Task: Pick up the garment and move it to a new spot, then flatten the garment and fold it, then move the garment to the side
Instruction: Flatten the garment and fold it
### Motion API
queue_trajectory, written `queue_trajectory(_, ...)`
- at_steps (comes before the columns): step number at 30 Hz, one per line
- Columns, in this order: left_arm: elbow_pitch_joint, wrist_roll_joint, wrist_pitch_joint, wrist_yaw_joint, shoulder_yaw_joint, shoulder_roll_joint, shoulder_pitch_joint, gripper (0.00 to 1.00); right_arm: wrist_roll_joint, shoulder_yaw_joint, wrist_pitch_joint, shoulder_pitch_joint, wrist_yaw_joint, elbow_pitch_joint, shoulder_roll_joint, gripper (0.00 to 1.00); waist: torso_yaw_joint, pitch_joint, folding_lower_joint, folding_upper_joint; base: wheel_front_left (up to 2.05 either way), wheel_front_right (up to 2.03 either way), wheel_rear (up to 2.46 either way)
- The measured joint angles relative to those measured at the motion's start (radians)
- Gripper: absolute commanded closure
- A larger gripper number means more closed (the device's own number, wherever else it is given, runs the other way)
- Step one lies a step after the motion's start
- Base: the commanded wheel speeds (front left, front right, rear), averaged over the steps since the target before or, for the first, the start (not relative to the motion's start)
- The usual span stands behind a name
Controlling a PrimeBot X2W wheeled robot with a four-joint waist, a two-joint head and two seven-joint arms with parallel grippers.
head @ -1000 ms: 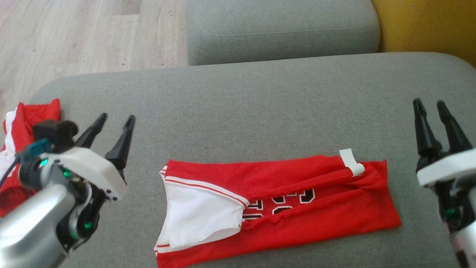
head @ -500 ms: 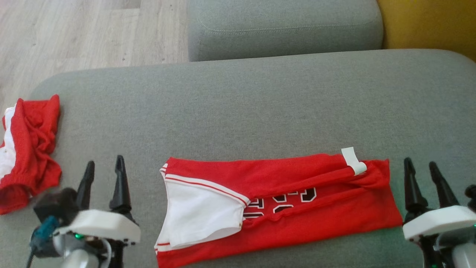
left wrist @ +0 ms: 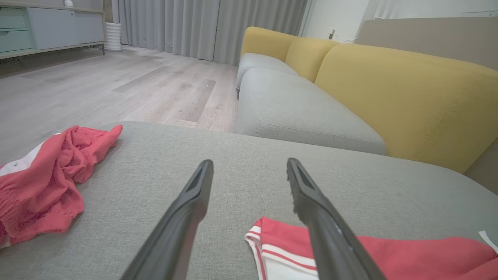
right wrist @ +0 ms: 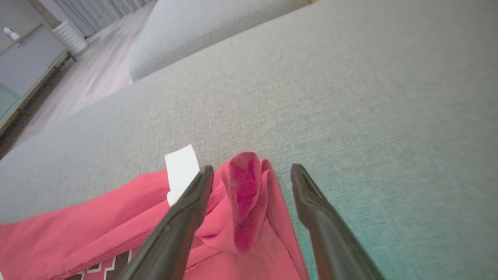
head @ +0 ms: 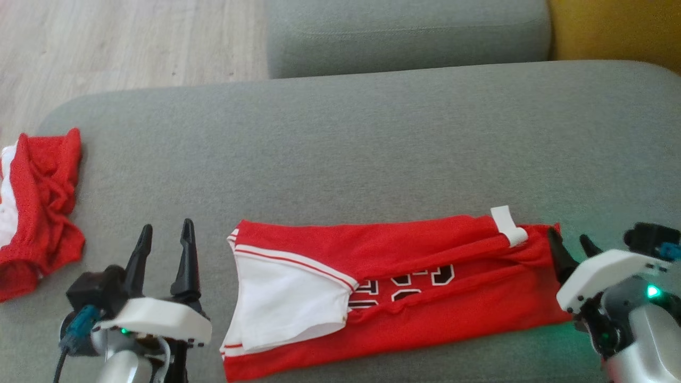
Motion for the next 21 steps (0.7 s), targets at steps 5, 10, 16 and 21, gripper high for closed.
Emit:
queue_trajectory(5, 0.033, 0.020, 0.000, -0.014, 0.013, -0.021, -0.014, 0.00, -0.012, -0.001, 0.144, -0.080, 0.000, 0.181, -0.007, 0.00, 0.026, 0.014, 0.0000, 0.0000, 0.00, 0.00, 0.00)
queue_trajectory(10, 0.050, 0.034, 0.000, -0.031, 0.036, -0.030, -0.014, 0.00, -0.049, -0.070, 0.238, -0.144, 0.000, 0.294, -0.008, 0.00, 0.047, 0.021, 0.0000, 0.0000, 0.00, 0.00, 0.00)
queue_trajectory(16, 0.070, 0.050, 0.000, -0.049, 0.046, -0.046, -0.014, 0.00, -0.097, -0.132, 0.340, -0.221, 0.000, 0.373, 0.000, 0.11, 0.057, 0.025, 0.0000, 0.0000, 0.00, 0.00, 0.00)
queue_trajectory(21, 0.082, 0.059, 0.000, -0.056, 0.057, -0.052, -0.014, 0.00, -0.067, -0.121, 0.325, -0.218, 0.000, 0.351, 0.026, 1.00, 0.054, 0.020, 0.0000, 0.0000, 0.00, 0.00, 0.00)
